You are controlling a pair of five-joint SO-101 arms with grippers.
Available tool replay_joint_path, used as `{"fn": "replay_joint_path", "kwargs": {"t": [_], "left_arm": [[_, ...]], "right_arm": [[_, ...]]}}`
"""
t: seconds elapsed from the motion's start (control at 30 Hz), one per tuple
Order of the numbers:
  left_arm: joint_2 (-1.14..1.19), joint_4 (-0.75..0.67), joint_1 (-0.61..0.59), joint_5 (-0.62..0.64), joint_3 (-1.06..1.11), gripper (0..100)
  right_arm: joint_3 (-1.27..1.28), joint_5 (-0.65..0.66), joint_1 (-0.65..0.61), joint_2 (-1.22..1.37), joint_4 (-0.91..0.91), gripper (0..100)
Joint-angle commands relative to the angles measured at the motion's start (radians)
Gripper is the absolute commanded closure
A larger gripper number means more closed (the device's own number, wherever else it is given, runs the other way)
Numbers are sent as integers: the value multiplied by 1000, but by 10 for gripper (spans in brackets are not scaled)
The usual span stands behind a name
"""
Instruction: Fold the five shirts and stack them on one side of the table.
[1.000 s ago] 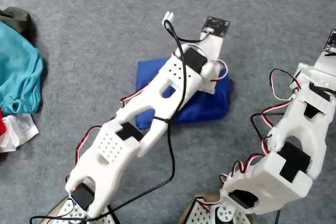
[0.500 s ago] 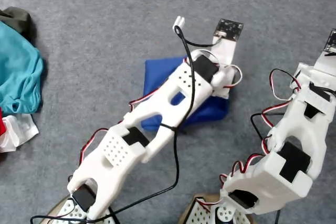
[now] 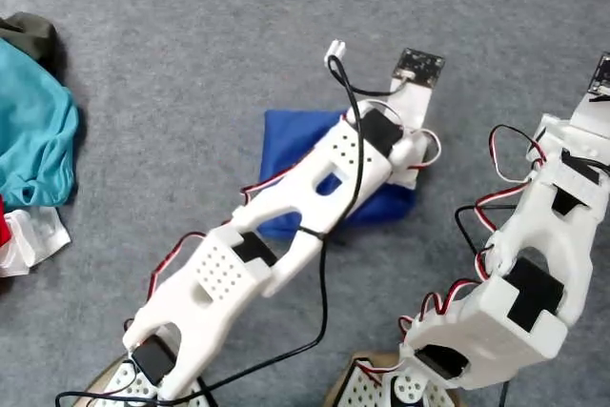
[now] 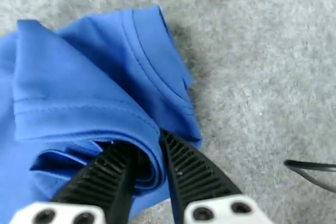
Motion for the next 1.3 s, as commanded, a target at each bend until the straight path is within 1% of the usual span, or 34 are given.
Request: {"fn": "replay_joint_path", "kwargs": {"t": [0.0,0.43,0.5,0.57,0.6,0.63,0.67,0.7,0.8,0.87,0.97,1.07,1.13,1.27], "left_arm": [[-13,-23,21,8,-72,979],[-10,-23,21,8,-86,975],[-10,-15,17,8,-86,924],[-13,20,8,9,-95,812],[-19,34,-8,32,-95,764],[-22,44,-25,80,-95,737],[-22,49,-51,118,-103,733],[-22,58,-80,130,-127,733],[-21,129,-189,135,-247,745],[-13,170,-278,135,-321,784],[-12,199,-402,135,-371,883],[-12,209,-476,130,-338,987],[-12,233,-499,133,-285,973],[-12,276,-543,133,-222,980]], "right_arm": [[-51,-8,5,-2,6,992],[-51,-6,5,-2,6,992],[-51,-5,5,-2,6,992],[-51,-3,4,-2,6,992],[-51,-3,4,-2,6,992],[-51,-3,4,-2,6,992],[-51,-3,4,-2,6,992],[-50,-3,4,-2,6,992],[-50,-3,4,-2,6,992],[-50,-3,-4,-2,9,992],[-53,-2,-31,-5,46,992],[-54,18,-59,-8,64,992],[-88,94,-97,-39,133,992],[-189,285,-249,-170,428,992]]}}
